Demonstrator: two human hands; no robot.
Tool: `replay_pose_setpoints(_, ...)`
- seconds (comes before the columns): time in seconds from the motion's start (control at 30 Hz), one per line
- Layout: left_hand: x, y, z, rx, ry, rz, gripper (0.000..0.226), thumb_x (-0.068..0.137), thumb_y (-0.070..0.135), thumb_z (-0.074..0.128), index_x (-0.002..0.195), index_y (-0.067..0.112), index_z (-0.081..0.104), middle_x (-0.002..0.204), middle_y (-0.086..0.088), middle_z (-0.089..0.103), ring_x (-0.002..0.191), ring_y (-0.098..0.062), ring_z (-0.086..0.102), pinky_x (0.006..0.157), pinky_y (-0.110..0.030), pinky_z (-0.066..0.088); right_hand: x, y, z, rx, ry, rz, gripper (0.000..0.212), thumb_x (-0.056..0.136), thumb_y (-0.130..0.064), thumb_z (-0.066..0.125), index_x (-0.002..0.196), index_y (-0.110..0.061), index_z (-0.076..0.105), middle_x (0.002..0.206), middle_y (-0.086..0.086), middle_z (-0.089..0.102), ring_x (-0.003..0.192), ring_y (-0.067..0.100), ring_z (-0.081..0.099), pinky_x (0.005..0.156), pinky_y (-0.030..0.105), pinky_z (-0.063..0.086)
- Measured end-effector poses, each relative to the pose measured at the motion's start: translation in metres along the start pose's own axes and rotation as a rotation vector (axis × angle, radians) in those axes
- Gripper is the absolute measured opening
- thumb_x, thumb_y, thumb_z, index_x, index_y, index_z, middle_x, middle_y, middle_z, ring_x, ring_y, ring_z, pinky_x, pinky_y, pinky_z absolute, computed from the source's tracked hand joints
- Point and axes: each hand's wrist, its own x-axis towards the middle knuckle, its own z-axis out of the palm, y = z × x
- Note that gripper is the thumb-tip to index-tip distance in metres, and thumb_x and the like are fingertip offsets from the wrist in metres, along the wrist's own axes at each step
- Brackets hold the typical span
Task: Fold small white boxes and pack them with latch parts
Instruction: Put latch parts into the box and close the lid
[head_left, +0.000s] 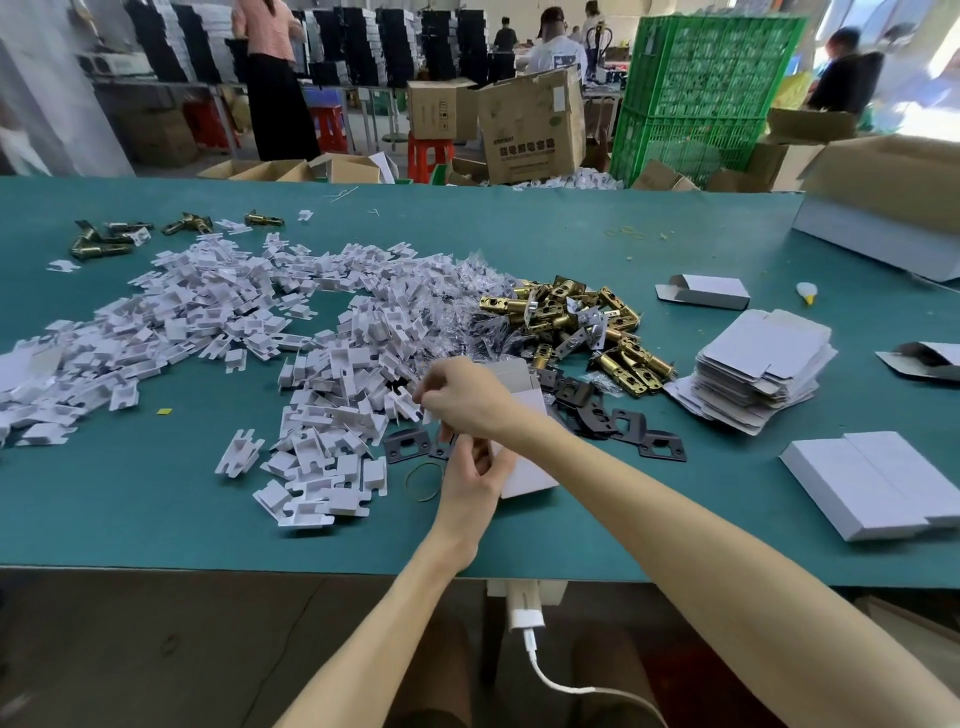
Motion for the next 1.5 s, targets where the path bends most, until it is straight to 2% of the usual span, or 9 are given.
replay_pose_setpoints(0.17, 0.001, -0.001, 0.003, -0.006, 0.036, -0.014, 0.019, 0.102, 0.021, 0.066, 0.12, 0.021, 0.058, 0.114, 0.006, 0.069, 0.094, 0.007, 0.065, 0.079, -0.009, 0.049, -0.012, 0.012, -0.021, 0.377, -0.048, 0.111, 0.032, 0.103, -0.02, 0.058, 0.1, 0.012, 0.062, 0.093, 0.021, 0.074, 0.083, 0.026, 0.078, 0.086, 0.046, 0.062)
replay_pose_setpoints(0.27, 0.001, -0.001, 0.004, -0.023, 0.045, -0.017, 0.02, 0.102, 0.02, 0.066, 0.12, 0.024, 0.058, 0.118, 0.006, 0.07, 0.096, 0.009, 0.066, 0.08, -0.008, 0.049, -0.02, 0.017, -0.035, 0.465, -0.109, 0.073, 0.044, 0.1, -0.031, 0.066, 0.11, 0.012, 0.065, 0.102, 0.017, 0.077, 0.097, 0.021, 0.077, 0.096, 0.041, 0.059)
replay_pose_setpoints(0.37, 0.001, -0.001, 0.004, -0.047, 0.06, -0.02, 0.019, 0.101, 0.02, 0.067, 0.117, 0.027, 0.058, 0.116, 0.007, 0.07, 0.095, 0.008, 0.067, 0.078, -0.009, 0.05, -0.029, 0.02, -0.048, 0.387, -0.127, 0.002, 0.052, 0.09, -0.029, 0.078, 0.128, 0.004, 0.063, 0.102, 0.003, 0.079, 0.098, 0.009, 0.075, 0.09, 0.021, 0.056)
replay_pose_setpoints(0.47, 0.002, -0.003, 0.004, -0.044, 0.055, -0.02, 0.021, 0.1, 0.023, 0.069, 0.117, 0.027, 0.058, 0.118, 0.006, 0.07, 0.104, -0.001, 0.067, 0.08, -0.012, 0.051, -0.033, 0.025, -0.057, 0.429, -0.064, -0.059, 0.038, 0.092, -0.019, 0.076, 0.121, 0.003, 0.065, 0.096, 0.013, 0.078, 0.093, 0.025, 0.077, 0.083, 0.029, 0.06)
replay_pose_setpoints(0.6, 0.002, -0.005, 0.003, -0.059, 0.046, -0.005, 0.028, 0.099, 0.025, 0.071, 0.123, 0.021, 0.058, 0.12, 0.002, 0.07, 0.098, 0.003, 0.068, 0.08, -0.012, 0.052, -0.039, 0.027, -0.065, 0.341, 0.044, -0.097, 0.028, 0.099, -0.027, 0.066, 0.089, -0.001, 0.068, 0.066, 0.007, 0.065, 0.055, 0.025, 0.066, 0.046, 0.024, 0.049)
replay_pose_setpoints(0.73, 0.002, -0.005, 0.003, -0.073, 0.044, 0.0, 0.033, 0.098, 0.027, 0.071, 0.126, 0.018, 0.057, 0.121, 0.001, 0.07, 0.101, 0.001, 0.069, 0.081, -0.014, 0.054, -0.042, 0.039, -0.07, 0.191, 0.097, -0.027, 0.033, 0.102, -0.028, 0.063, 0.11, 0.0, 0.047, 0.06, 0.003, 0.065, 0.043, 0.021, 0.058, 0.038, 0.026, 0.039)
replay_pose_setpoints(1.03, 0.001, -0.005, 0.003, -0.093, 0.039, 0.006, 0.029, 0.097, 0.024, 0.071, 0.122, 0.02, 0.058, 0.12, 0.001, 0.07, 0.1, 0.002, 0.07, 0.08, -0.015, 0.055, -0.048, 0.055, -0.076, 0.175, 0.162, -0.028, 0.012, 0.105, -0.024, 0.055, 0.101, -0.014, 0.051, 0.093, 0.01, 0.07, 0.068, 0.024, 0.076, 0.047, 0.028, 0.052)
replay_pose_setpoints(1.3, -0.001, -0.003, 0.001, -0.108, 0.02, 0.031, 0.03, 0.097, 0.022, 0.074, 0.124, 0.022, 0.062, 0.119, 0.004, 0.073, 0.109, -0.007, 0.069, 0.085, -0.019, 0.055, -0.05, 0.058, -0.088, 0.032, 0.302, -0.018, 0.03, 0.092, -0.019, 0.076, 0.108, -0.011, 0.053, 0.083, 0.008, 0.073, 0.067, 0.015, 0.073, 0.058, 0.026, 0.055)
replay_pose_setpoints(1.5, -0.004, -0.001, 0.001, -0.124, -0.012, 0.044, 0.034, 0.093, 0.024, 0.077, 0.124, 0.027, 0.064, 0.115, 0.011, 0.075, 0.108, -0.009, 0.07, 0.086, -0.022, 0.057, -0.051, 0.052, -0.094, -0.13, 0.331, -0.108, 0.018, 0.09, -0.015, 0.078, 0.107, -0.011, 0.073, 0.093, 0.006, 0.073, 0.077, 0.014, 0.068, 0.076, 0.024, 0.057)
